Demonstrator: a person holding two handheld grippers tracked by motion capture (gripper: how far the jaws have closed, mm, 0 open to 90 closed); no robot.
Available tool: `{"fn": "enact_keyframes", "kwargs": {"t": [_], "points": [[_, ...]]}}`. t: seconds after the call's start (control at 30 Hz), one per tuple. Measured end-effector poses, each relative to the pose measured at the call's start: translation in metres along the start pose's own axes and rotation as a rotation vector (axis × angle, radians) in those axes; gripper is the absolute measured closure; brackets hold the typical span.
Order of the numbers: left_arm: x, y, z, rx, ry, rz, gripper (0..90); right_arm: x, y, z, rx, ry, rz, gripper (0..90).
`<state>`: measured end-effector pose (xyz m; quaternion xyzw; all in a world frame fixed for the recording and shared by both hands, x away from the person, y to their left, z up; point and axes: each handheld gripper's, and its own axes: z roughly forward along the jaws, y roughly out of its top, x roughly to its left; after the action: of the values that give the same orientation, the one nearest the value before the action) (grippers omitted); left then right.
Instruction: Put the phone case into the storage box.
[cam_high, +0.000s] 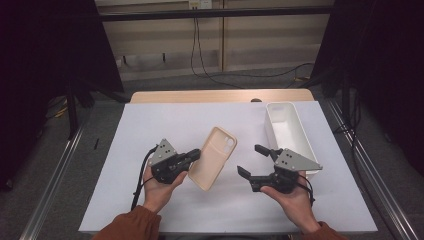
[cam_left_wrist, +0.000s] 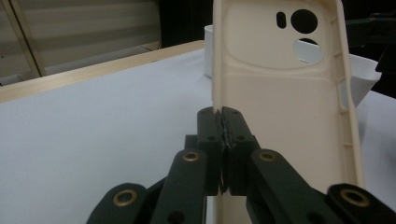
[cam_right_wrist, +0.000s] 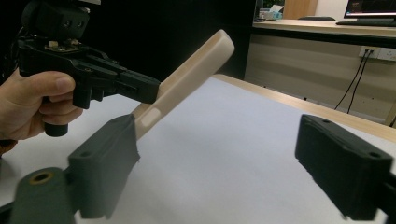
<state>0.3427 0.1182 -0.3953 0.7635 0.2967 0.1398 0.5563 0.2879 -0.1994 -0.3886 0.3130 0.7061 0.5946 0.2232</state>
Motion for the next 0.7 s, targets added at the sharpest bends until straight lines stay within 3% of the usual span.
{"fn": "enact_keyframes", "kwargs": {"t": [0.37, 0.7], "points": [[-0.004, 0.001, 0.01, 0.001, 0.014, 0.017, 87.6, -0.003, 0.015, 0.014, 0.007, -0.009, -0.004, 24.8], [-0.006, 0.001, 0.011, 0.003, 0.02, 0.034, 87.6, -0.004, 0.016, 0.028, 0.012, -0.013, 0.012, 32.6]]}}
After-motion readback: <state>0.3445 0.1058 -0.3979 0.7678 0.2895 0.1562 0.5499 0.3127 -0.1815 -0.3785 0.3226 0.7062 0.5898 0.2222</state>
